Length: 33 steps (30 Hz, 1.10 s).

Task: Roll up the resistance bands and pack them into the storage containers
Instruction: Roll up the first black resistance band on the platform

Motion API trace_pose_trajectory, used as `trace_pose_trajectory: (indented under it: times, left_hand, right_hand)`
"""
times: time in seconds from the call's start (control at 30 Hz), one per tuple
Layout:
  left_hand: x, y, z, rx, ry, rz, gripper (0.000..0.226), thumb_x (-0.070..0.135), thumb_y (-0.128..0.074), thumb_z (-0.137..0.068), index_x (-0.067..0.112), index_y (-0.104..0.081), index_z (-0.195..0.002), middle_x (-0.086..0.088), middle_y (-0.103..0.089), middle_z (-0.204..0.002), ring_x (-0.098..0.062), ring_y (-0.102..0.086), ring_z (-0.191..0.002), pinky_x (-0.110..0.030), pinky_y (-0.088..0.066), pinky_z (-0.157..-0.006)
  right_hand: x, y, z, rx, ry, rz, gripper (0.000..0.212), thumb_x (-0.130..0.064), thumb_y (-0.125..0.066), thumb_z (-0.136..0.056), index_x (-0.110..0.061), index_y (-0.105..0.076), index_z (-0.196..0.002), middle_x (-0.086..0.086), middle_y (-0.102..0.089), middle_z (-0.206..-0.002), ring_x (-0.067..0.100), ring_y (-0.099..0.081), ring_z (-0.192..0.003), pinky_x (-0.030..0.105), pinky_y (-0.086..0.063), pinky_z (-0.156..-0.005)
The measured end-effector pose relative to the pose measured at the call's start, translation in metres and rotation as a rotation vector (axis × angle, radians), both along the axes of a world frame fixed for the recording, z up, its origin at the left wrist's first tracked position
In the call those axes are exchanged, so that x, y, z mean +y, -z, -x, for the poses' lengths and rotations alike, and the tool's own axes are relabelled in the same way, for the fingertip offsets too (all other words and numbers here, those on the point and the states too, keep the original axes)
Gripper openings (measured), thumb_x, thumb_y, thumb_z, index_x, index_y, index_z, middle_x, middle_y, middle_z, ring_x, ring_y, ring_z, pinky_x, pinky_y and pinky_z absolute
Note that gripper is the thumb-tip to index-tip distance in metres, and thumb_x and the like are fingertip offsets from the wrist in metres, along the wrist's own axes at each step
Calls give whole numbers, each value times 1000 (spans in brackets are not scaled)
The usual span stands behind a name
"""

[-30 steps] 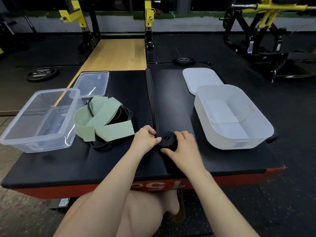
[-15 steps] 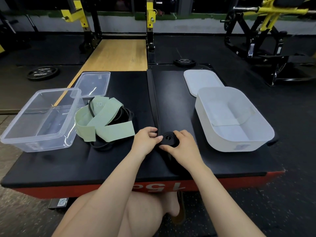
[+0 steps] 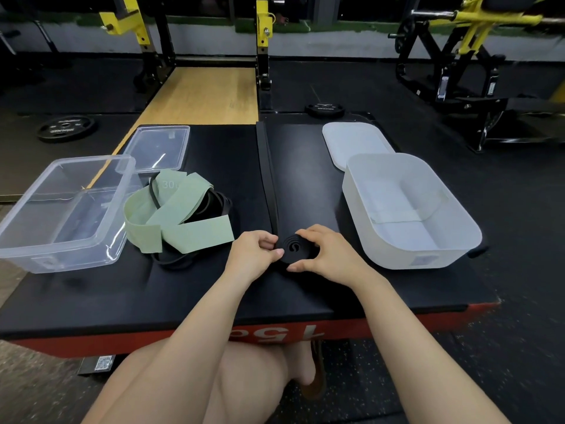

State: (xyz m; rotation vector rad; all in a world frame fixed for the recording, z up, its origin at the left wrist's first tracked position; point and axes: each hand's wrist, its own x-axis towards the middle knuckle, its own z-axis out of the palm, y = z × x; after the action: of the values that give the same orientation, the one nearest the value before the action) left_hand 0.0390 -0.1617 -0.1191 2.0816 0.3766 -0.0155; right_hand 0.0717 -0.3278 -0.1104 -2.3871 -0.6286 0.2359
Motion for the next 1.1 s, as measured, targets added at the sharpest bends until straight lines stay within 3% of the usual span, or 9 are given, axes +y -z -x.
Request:
trace_pose_trajectory:
  times: [0.23, 0.33, 0.43, 0.53, 0.67, 0.87, 1.0, 1.1]
  left_hand:
    - [0, -4, 2, -9, 30, -4, 20, 24, -66, -86, 12, -67, -102, 1, -65, -94, -12, -59, -92, -24, -45, -86]
    - [-1, -1, -1, -8, 15, -7, 14, 23, -69, -83, 13, -66, -93, -1, -66, -90, -14, -61, -86, -29, -50, -85]
    - [0, 0, -4, 28, 22, -20, 13, 20, -72, -81, 15, -60, -85, 0, -63, -83, -17, -61, -85, -37, -53, -86]
    - [0, -2, -5, 39, 25, -30, 14, 19, -71, -81, 16, -58, -84, 4, -59, -81, -18, -60, -88, -36, -53, -85]
    - [-4, -2, -6, 26, 26, -108, 14, 19, -68, -84, 16, -55, -88, 1, -61, -91, -16, -59, -90, -27, -47, -82]
    - [-5, -1, -5, 11, 21, -110, 14, 17, -67, -85, 13, -58, -94, -8, -62, -101, -16, -58, -86, -24, -42, -75]
    - [-4, 0, -5, -13, -16, 15, 22, 15, -70, -82, 13, -57, -100, 0, -61, -94, -14, -60, -88, -25, -47, -80]
    - [-3, -1, -4, -7, -20, 136, 44, 12, -71, -81, 15, -53, -121, -1, -62, -106, -13, -60, -90, -27, -49, -87]
  right_hand:
    - [-3, 1, -13, 56, -79, 47, 72, -40, -81, -69, -22, -53, -132, -16, -49, -112, 2, -43, -101, 17, -30, -86]
    - [-2, -1, -15, 59, -99, 88, 73, -41, -80, -70, -21, -51, -134, -14, -50, -116, 7, -45, -111, 19, -32, -91]
    - [1, 0, -10, 34, -94, 121, 77, -43, -77, -73, -20, -45, -139, -6, -50, -129, 12, -42, -124, 20, -30, -96]
    - [4, 2, 2, 15, -15, 149, 86, -46, -73, -77, -20, -31, -147, -3, -38, -147, 15, -29, -137, 26, -25, -109]
    - [17, 12, 24, -87, 180, 100, 88, -53, -73, -72, -17, -34, -142, -2, -39, -136, 16, -35, -129, 28, -33, -105]
    - [36, 24, 35, -177, 412, -2, 80, -55, -71, -72, -13, -40, -133, 0, -49, -127, 19, -39, -121, 29, -35, -97]
    - [35, 25, 36, -183, 431, -63, 66, -51, -72, -74, -14, -49, -124, 0, -56, -119, 18, -43, -115, 27, -37, -93]
    - [30, 23, 31, -163, 383, -63, 69, -48, -74, -74, -14, -49, -129, 1, -57, -121, 17, -43, -118, 28, -38, -98]
